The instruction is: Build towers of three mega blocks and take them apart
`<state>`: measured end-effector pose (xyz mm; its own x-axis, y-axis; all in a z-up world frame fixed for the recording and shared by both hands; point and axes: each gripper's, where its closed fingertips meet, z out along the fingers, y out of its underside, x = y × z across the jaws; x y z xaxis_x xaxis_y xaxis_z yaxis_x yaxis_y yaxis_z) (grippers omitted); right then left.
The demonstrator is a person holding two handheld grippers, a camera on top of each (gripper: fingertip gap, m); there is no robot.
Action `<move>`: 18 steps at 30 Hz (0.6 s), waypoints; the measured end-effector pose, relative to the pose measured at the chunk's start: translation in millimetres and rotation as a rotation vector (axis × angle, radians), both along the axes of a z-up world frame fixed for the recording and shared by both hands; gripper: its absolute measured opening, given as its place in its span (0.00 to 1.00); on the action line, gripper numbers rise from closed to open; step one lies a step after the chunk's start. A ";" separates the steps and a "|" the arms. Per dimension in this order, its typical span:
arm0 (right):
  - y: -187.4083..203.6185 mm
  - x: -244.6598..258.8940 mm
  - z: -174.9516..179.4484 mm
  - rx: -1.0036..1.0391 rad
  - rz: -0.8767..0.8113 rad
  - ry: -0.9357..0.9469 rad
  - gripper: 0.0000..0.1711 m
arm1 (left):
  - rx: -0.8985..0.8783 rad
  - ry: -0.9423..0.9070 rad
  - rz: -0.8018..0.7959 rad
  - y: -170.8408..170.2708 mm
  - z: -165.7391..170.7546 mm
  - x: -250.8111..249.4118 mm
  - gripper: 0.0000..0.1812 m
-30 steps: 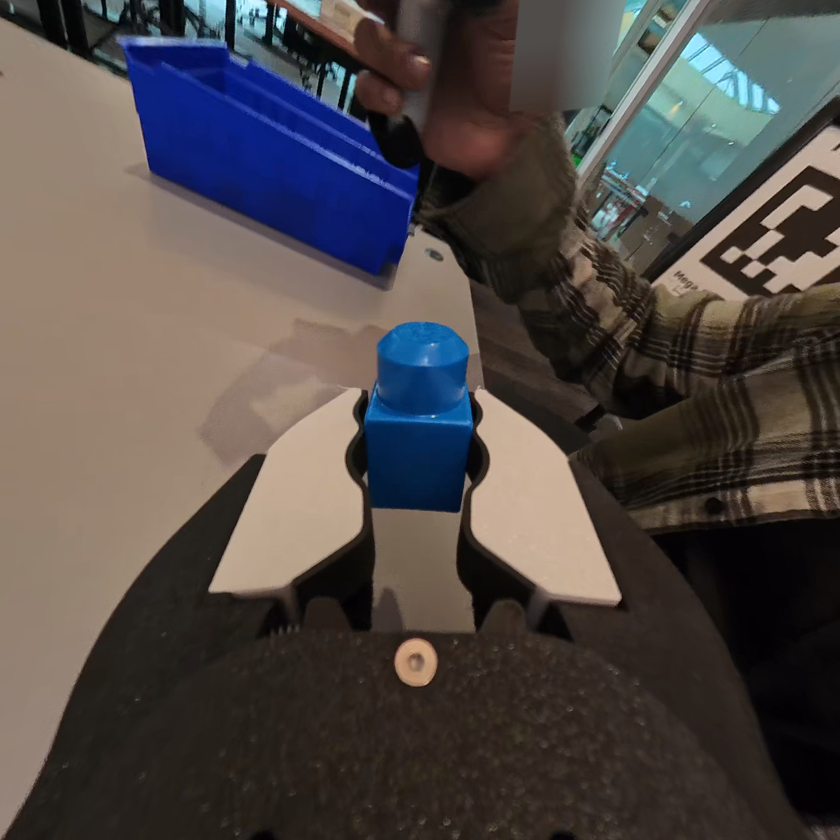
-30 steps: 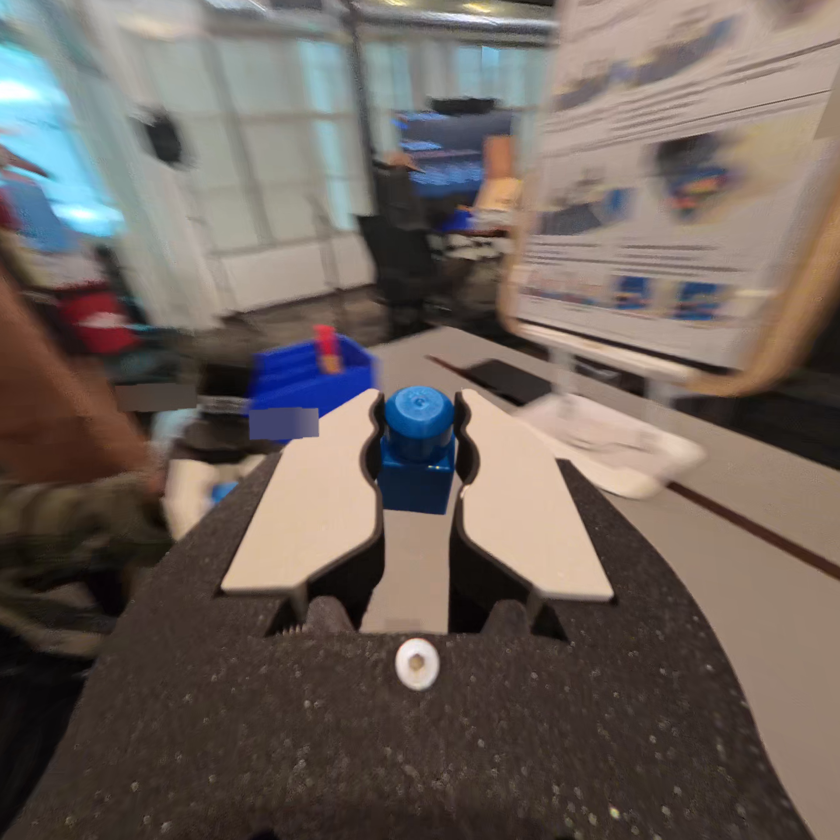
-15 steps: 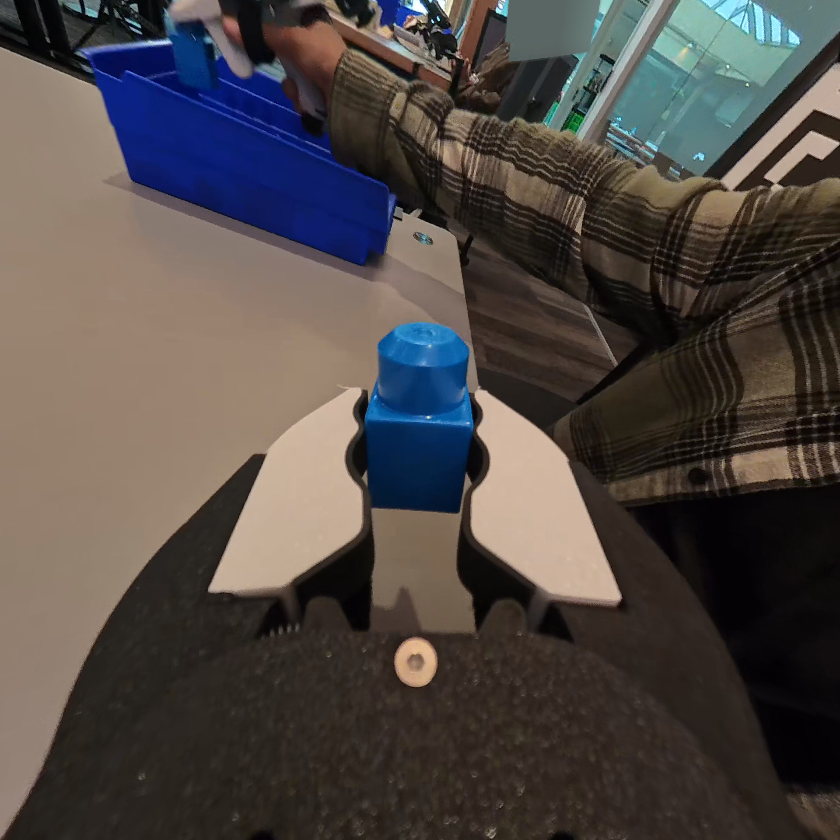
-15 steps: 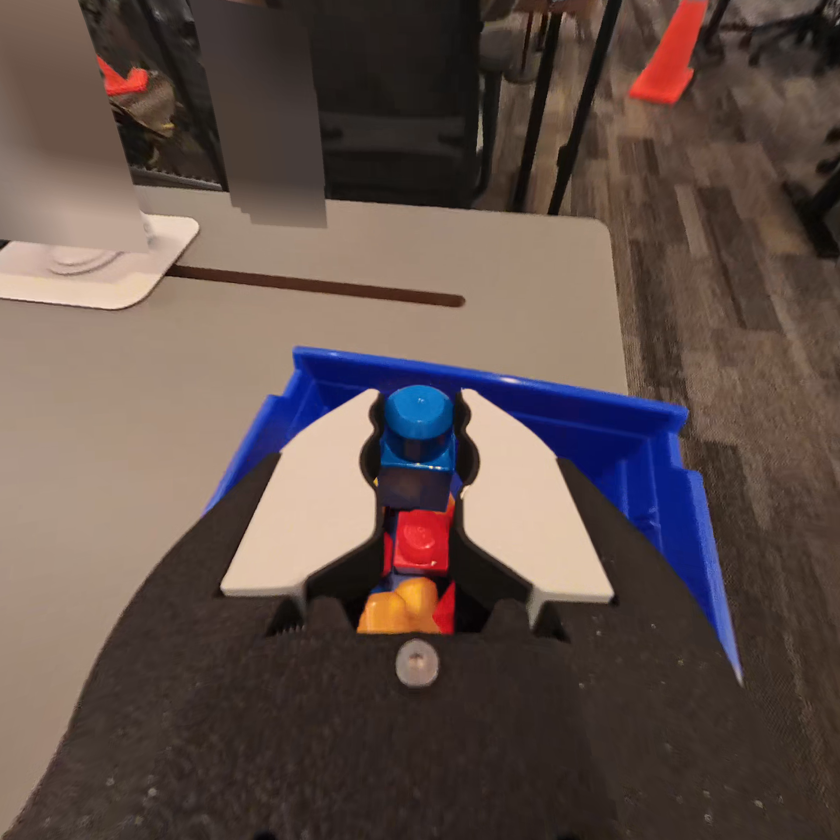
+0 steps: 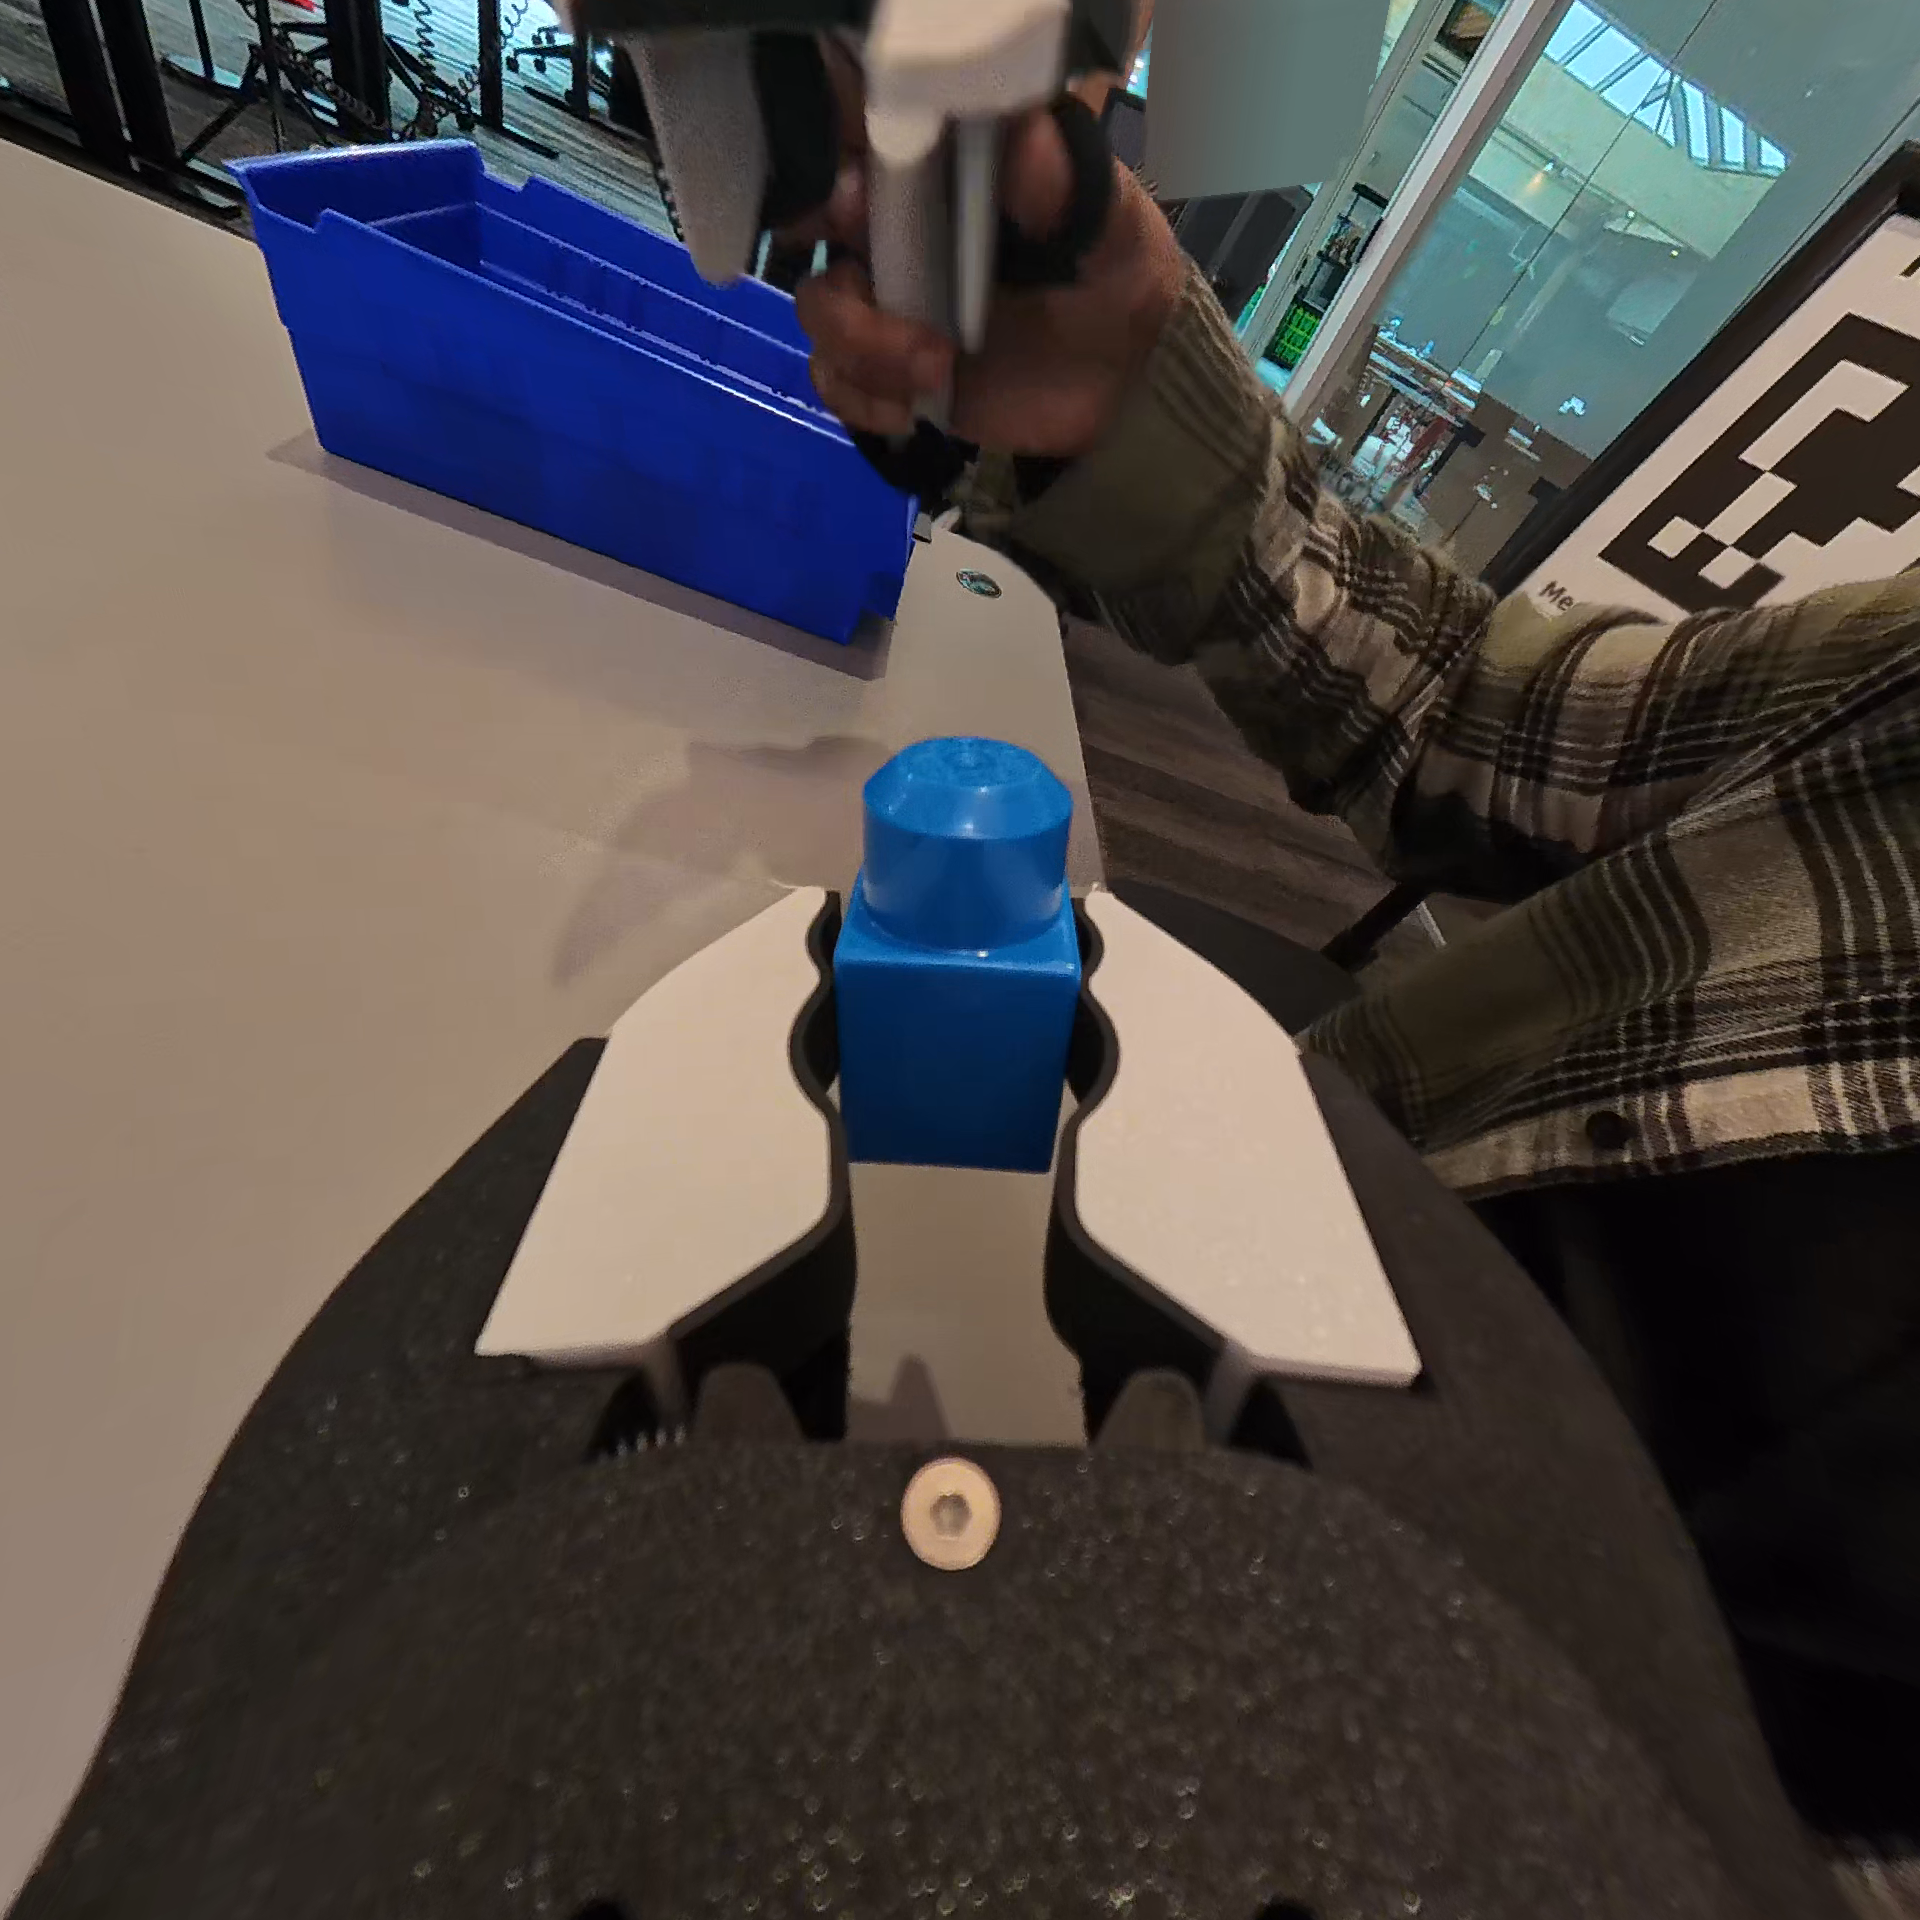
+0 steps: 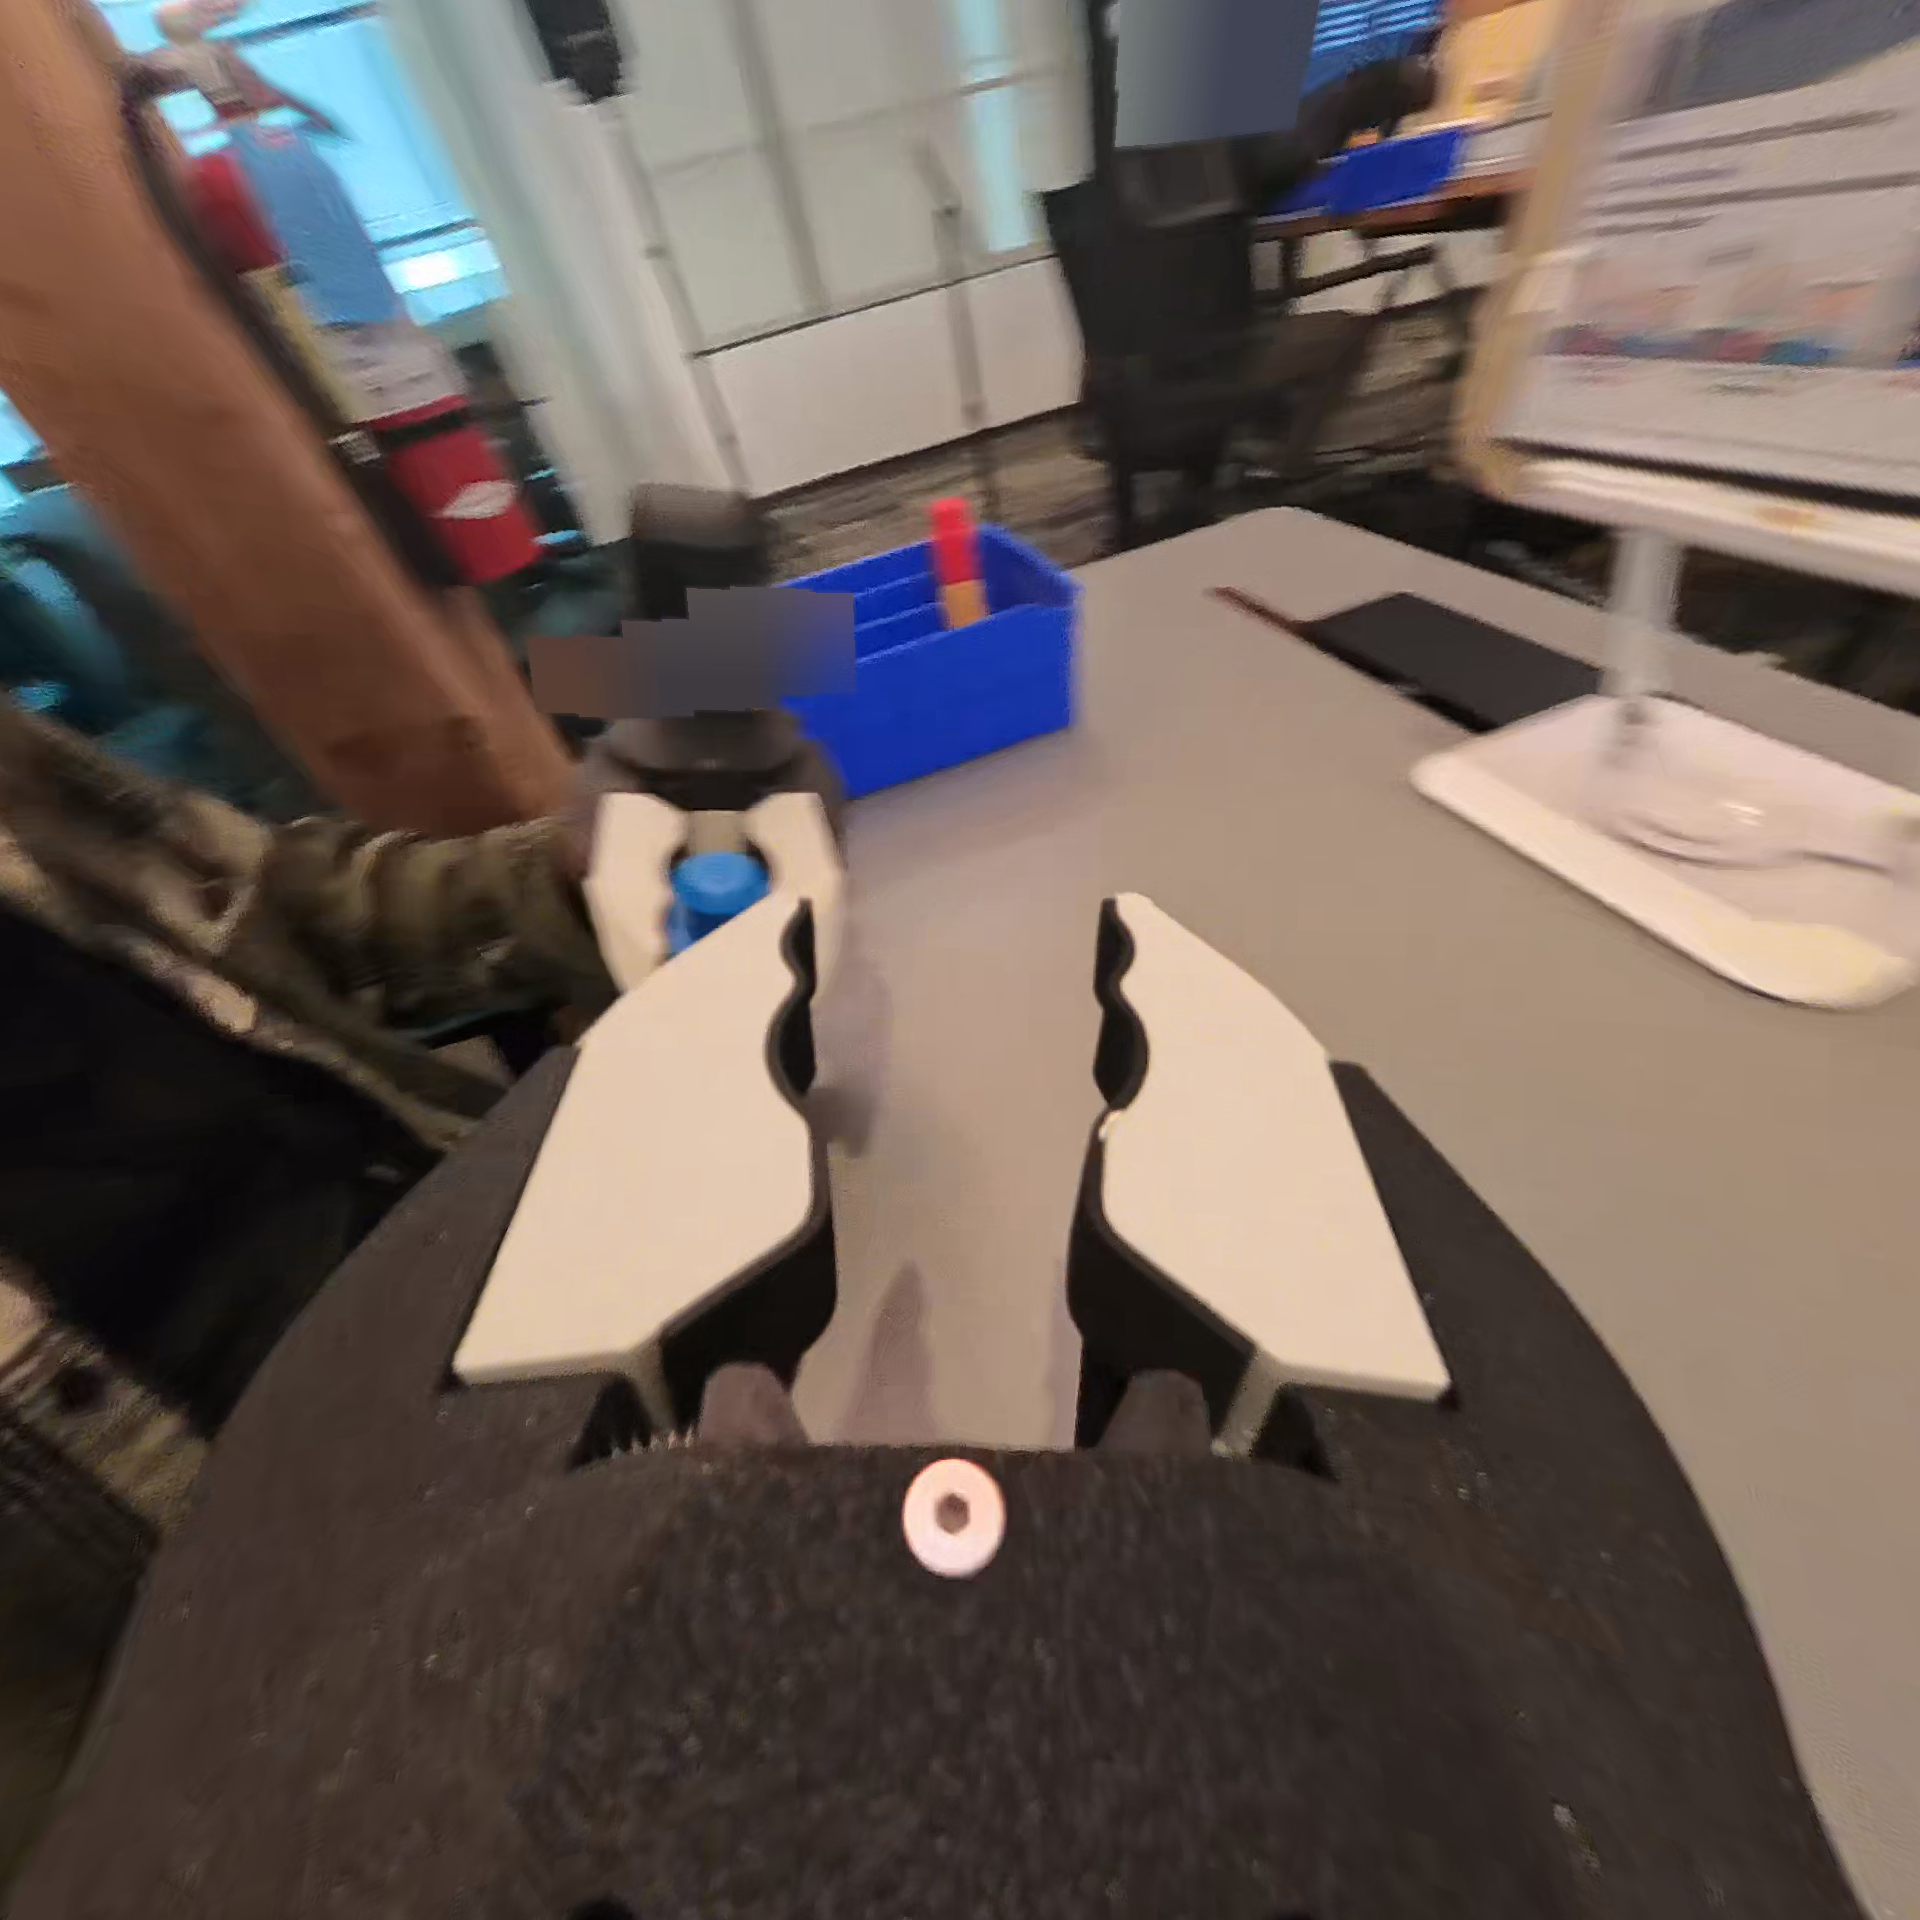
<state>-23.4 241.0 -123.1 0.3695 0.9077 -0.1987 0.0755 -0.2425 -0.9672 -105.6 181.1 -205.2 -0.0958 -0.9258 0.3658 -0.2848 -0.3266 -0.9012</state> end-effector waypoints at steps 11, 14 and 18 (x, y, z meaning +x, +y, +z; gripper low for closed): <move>-50.8 -115.5 -36.8 0.002 0.280 -0.063 0.20 | 0.012 -0.016 -0.005 -3.8 7.6 -0.5 0.22; -50.7 -118.9 -36.9 0.001 0.276 -0.043 0.16 | 0.011 -0.033 -0.019 -5.9 10.3 0.7 0.22; -51.1 -111.6 -24.5 0.011 0.241 0.024 0.16 | -0.026 -0.077 -0.050 -10.3 16.8 3.9 0.24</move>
<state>-135.0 189.9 -147.6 0.1367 0.9713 -0.1947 0.1068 -0.2098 -0.9719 -101.7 170.8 -188.3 -0.1702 -0.9095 0.3792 -0.2319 -0.3371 -0.9125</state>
